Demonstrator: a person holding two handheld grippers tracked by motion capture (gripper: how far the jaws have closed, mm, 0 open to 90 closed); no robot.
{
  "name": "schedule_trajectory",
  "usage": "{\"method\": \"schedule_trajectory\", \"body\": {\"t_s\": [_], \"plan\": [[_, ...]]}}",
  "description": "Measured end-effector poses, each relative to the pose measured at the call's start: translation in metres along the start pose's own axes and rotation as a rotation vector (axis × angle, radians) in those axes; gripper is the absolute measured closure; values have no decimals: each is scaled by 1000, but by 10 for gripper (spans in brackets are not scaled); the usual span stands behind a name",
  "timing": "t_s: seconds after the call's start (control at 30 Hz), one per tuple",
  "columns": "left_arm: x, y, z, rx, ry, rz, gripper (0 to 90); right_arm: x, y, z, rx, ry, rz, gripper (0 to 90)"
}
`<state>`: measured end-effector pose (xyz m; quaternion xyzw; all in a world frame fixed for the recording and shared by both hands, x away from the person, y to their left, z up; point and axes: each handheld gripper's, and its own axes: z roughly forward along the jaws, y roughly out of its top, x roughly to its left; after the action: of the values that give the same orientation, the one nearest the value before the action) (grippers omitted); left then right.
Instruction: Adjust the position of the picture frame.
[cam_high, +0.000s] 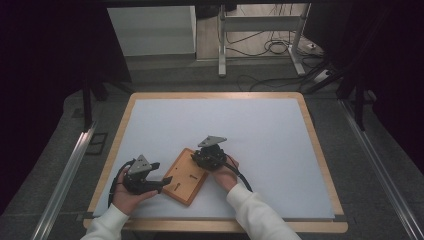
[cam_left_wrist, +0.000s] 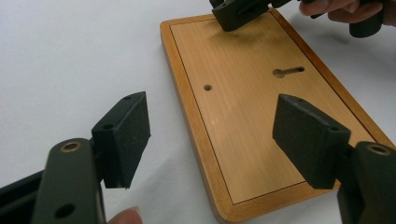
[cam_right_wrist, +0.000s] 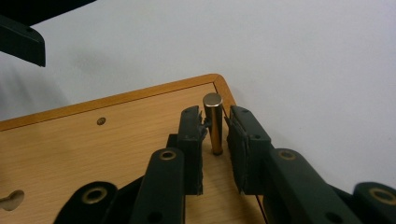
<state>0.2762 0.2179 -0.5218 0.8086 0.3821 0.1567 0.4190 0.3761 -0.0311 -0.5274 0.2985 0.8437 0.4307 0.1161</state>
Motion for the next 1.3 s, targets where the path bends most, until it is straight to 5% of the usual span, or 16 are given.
{"method": "schedule_trajectory", "body": {"t_s": [0.27,0.53,0.73,1.0,1.3], "plan": [[0,0,0,0,-1,1,272,0,0,1,-9,-5,14,838],[0,0,-1,-4,7,4,272,-8,-4,-4,-21,30,66,834],[-2,1,-2,-7,12,16,272,-13,-7,-15,-40,37,59,830],[-3,2,-1,-11,0,14,272,-22,-13,-40,-52,12,35,826],[-5,2,1,-3,-10,20,272,-45,-23,-71,-48,-72,55,829]]}}
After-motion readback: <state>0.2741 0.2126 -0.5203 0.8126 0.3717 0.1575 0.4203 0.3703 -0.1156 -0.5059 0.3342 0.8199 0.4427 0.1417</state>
